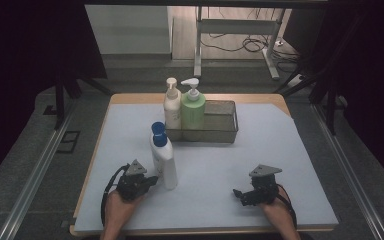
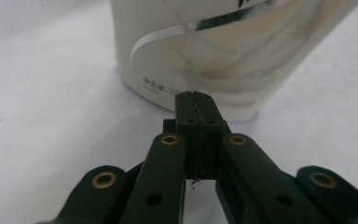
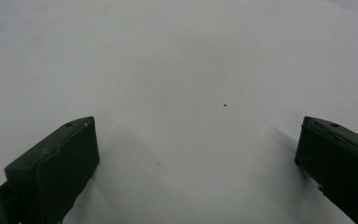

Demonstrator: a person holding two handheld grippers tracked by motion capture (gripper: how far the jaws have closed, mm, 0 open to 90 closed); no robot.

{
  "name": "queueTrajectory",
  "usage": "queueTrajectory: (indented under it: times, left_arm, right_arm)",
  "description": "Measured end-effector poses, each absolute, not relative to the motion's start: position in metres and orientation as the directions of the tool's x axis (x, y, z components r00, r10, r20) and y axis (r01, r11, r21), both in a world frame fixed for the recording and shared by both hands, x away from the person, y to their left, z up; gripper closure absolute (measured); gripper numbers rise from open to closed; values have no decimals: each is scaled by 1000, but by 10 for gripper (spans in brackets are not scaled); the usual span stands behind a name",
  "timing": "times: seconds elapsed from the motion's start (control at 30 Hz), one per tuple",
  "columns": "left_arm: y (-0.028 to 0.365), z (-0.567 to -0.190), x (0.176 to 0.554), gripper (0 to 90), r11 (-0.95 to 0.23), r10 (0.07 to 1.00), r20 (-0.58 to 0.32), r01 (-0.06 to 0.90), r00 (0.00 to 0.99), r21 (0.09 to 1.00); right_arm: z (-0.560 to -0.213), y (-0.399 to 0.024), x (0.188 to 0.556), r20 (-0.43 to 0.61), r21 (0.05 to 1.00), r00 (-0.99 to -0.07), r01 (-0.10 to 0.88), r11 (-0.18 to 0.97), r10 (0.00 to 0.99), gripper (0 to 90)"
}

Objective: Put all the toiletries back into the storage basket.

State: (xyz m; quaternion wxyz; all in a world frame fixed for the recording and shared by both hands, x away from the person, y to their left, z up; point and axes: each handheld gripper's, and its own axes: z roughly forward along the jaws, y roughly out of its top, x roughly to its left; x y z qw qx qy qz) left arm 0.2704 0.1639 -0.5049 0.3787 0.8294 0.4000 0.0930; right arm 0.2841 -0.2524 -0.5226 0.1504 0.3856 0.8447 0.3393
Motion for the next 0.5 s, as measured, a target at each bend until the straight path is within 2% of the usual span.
queueTrajectory:
  times: [0.5]
  left_arm:
    - [147, -507, 273, 898, -409, 705, -159, 579, 691, 706]
  right_arm:
    - [-523, -252, 284, 8, 690, -657, 549, 472, 754, 0]
